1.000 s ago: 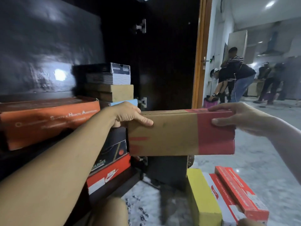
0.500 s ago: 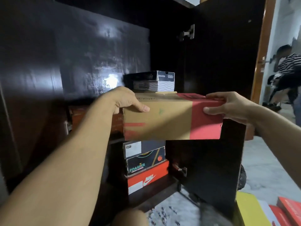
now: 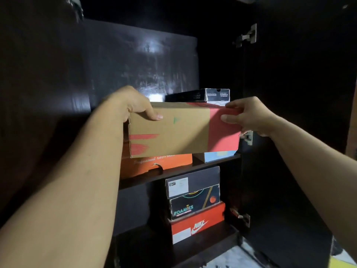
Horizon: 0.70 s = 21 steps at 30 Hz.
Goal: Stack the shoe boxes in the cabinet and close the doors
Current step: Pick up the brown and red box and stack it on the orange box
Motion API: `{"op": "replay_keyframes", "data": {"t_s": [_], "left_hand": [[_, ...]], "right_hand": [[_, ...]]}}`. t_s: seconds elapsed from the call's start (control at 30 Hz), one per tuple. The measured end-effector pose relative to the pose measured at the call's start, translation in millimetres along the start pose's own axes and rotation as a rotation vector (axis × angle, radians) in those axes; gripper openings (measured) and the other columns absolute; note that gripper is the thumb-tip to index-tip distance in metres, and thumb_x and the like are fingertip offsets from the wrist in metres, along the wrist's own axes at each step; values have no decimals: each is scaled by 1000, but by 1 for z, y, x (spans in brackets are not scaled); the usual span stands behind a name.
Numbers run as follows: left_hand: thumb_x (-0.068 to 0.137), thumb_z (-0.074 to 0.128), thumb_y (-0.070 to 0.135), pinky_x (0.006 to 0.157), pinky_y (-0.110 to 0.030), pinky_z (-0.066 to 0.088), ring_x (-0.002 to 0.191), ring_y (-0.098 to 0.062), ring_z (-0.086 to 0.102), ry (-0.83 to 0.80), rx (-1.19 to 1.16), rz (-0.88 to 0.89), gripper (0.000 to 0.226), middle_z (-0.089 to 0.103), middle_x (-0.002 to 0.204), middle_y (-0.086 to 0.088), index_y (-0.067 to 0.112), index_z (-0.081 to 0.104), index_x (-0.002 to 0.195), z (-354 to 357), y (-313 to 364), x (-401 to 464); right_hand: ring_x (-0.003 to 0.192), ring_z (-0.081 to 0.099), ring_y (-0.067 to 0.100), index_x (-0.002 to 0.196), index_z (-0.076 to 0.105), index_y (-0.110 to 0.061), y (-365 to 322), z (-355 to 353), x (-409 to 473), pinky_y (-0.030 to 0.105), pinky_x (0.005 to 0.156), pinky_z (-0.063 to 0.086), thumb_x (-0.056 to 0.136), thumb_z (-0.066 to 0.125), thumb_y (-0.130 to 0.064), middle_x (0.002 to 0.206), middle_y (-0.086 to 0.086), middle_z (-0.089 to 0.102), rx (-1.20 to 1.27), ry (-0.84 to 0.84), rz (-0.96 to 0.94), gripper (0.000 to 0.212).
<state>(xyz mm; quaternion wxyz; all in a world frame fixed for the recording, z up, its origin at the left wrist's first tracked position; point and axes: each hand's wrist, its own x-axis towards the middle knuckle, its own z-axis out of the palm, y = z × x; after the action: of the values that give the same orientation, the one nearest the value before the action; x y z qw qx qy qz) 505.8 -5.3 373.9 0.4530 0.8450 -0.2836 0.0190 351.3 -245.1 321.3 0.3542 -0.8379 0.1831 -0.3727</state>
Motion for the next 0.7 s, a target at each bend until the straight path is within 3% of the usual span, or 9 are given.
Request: {"op": "replay_keyframes", "data": {"t_s": [0.13, 0.23, 0.37, 0.43, 0.53, 0.63, 0.7], "left_hand": [[74, 80, 10, 85, -34, 50, 82, -28, 63, -139, 19, -101, 20, 69, 56, -9, 3, 65, 85, -9, 14, -12], [74, 79, 12, 101, -44, 47, 94, -33, 64, -110, 68, -99, 18, 68, 59, -11, 4, 64, 79, -19, 23, -16], [78, 77, 10, 103, -46, 45, 96, -34, 64, -109, 111, -110, 17, 67, 59, -12, 2, 62, 77, -20, 20, -6], [78, 77, 9, 103, -51, 44, 109, -38, 62, -117, 135, -146, 22, 72, 80, -19, -2, 63, 91, -15, 11, 10], [72, 82, 11, 103, -52, 44, 117, -40, 58, -111, 142, -182, 66, 61, 126, -22, -1, 55, 130, -9, -6, 35], [74, 81, 9, 107, -48, 41, 126, -37, 51, -77, 132, -159, 72, 51, 141, -15, 2, 49, 139, -3, -26, 54], [74, 81, 7, 106, -45, 43, 125, -33, 52, -23, 86, -153, 68, 53, 139, -13, -1, 53, 135, -1, -39, 67]], "right_hand": [[76, 73, 31, 126, 61, -8, -8, -10, 14, 48, 64, 61, 77, 81, -20, 101, 13, 69, -10, -18, -18, 53], [80, 72, 29, 125, 61, -8, -8, -8, 20, 49, 65, 61, 79, 79, -19, 100, 10, 69, 16, -30, -52, 50], [83, 71, 27, 126, 61, -7, -5, 15, 29, 51, 70, 60, 81, 77, -17, 102, 11, 69, 28, -13, -85, 49], [76, 68, 22, 119, 66, -8, -1, 31, 39, 43, 65, 60, 83, 76, -14, 93, 7, 69, 21, 9, -116, 38], [71, 62, 11, 120, 67, -11, 4, 55, 55, 24, 57, 49, 83, 75, -10, 84, -5, 66, 54, 39, -125, 38], [90, 62, 18, 126, 63, -11, 9, 80, 69, 29, 78, 54, 81, 76, -11, 105, 6, 69, 53, 47, -120, 47], [97, 59, 19, 126, 63, -12, 12, 98, 77, 31, 90, 50, 80, 77, -13, 116, 10, 67, 27, 93, -128, 48]]}}
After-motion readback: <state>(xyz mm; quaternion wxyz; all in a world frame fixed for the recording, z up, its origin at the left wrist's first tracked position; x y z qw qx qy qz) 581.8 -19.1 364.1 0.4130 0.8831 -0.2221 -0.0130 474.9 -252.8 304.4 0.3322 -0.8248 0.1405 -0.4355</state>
